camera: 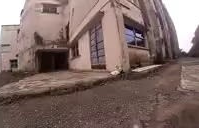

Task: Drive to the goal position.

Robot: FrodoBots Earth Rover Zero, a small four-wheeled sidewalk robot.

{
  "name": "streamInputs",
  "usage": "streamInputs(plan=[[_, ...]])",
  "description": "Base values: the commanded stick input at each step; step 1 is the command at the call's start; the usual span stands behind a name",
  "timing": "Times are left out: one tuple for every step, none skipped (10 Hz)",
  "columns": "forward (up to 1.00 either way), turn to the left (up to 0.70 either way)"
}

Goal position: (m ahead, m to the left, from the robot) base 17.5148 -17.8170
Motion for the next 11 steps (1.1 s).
streamInputs(plan=[[0.0, 0.0], [0.0, 0.0], [0.0, 0.0], [0.0, 0.0], [0.7, -0.27], [0.7, -0.27], [0.7, -0.27], [0.7, -0.18], [0.7, -0.03], [0.7, 0.0], [0.7, 0.0]])
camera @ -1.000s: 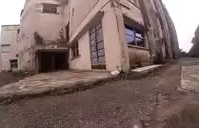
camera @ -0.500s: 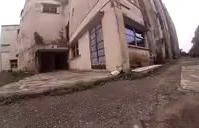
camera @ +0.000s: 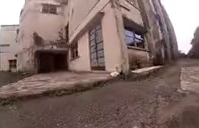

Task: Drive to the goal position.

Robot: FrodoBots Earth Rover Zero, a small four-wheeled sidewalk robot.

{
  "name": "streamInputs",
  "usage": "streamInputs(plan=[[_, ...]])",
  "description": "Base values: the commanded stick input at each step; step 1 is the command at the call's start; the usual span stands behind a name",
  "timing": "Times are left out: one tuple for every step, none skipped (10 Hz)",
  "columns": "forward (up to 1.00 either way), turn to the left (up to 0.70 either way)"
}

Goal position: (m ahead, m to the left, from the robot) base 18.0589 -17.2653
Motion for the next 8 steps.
streamInputs(plan=[[0.7, 0.0], [0.53, 0.0], [0.14, 0.0], [0.0, 0.0], [0.0, 0.0], [0.0, 0.0], [0.0, -0.09], [0.0, -0.35]])
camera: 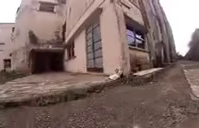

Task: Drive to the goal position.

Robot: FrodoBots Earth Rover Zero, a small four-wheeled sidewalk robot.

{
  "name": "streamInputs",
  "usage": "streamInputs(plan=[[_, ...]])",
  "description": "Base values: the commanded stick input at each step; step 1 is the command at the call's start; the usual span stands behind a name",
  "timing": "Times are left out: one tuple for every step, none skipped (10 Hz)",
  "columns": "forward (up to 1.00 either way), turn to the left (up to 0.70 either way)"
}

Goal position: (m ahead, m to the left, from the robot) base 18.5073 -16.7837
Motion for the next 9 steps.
streamInputs(plan=[[0.0, -0.45], [0.0, -0.45], [0.0, -0.45], [0.0, -0.45], [0.0, -0.45], [0.0, -0.45], [0.0, -0.45], [0.0, -0.45], [0.0, -0.45]])
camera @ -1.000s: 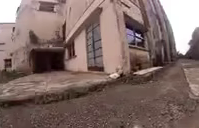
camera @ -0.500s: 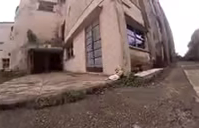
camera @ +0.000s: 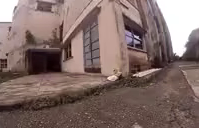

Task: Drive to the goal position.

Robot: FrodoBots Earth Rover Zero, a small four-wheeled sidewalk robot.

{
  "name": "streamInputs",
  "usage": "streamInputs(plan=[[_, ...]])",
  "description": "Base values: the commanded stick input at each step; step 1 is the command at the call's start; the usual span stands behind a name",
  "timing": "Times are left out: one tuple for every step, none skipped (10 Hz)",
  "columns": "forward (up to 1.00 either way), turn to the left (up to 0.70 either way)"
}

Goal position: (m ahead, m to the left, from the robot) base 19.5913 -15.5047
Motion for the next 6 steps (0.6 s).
streamInputs(plan=[[0.0, -0.45], [0.0, -0.45], [0.0, -0.45], [0.0, -0.45], [0.0, -0.45], [0.0, -0.45]])
